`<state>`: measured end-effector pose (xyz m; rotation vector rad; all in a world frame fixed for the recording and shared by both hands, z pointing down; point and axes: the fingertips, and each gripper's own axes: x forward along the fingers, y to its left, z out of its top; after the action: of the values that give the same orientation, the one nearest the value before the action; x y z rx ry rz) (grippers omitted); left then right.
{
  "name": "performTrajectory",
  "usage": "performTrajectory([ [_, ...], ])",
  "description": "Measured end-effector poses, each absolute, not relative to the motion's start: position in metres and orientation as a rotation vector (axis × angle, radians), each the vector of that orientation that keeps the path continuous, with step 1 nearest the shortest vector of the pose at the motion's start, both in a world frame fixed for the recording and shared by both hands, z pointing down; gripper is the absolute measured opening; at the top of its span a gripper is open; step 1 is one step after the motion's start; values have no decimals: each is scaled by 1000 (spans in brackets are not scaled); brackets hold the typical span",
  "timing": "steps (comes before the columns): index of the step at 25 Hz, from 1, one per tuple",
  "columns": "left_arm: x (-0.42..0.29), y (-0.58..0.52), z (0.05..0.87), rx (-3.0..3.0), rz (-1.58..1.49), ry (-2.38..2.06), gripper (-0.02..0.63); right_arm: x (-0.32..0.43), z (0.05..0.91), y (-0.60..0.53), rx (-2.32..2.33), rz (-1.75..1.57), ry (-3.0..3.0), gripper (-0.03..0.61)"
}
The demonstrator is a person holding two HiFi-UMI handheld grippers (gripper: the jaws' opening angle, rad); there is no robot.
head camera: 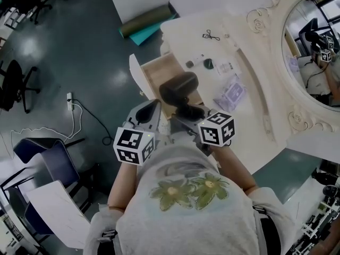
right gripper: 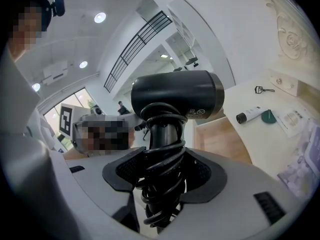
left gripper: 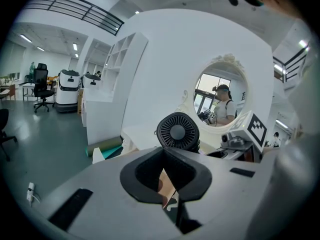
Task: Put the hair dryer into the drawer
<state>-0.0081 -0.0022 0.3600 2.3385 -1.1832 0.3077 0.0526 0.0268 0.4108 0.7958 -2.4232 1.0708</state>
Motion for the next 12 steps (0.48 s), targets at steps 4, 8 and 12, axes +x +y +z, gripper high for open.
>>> performTrajectory([
  [4, -12, -15, 365, 2331, 320, -1180, 11, 48, 418, 14, 794, 1084, -2414, 227],
  [8, -15, -22, 369, 2321, 324, -1177, 10, 45, 424, 4, 786, 1083, -2399, 227],
  [12, -19, -27, 374, 2308, 329, -1180, 11, 42, 430, -4, 780, 1085, -2386, 227],
])
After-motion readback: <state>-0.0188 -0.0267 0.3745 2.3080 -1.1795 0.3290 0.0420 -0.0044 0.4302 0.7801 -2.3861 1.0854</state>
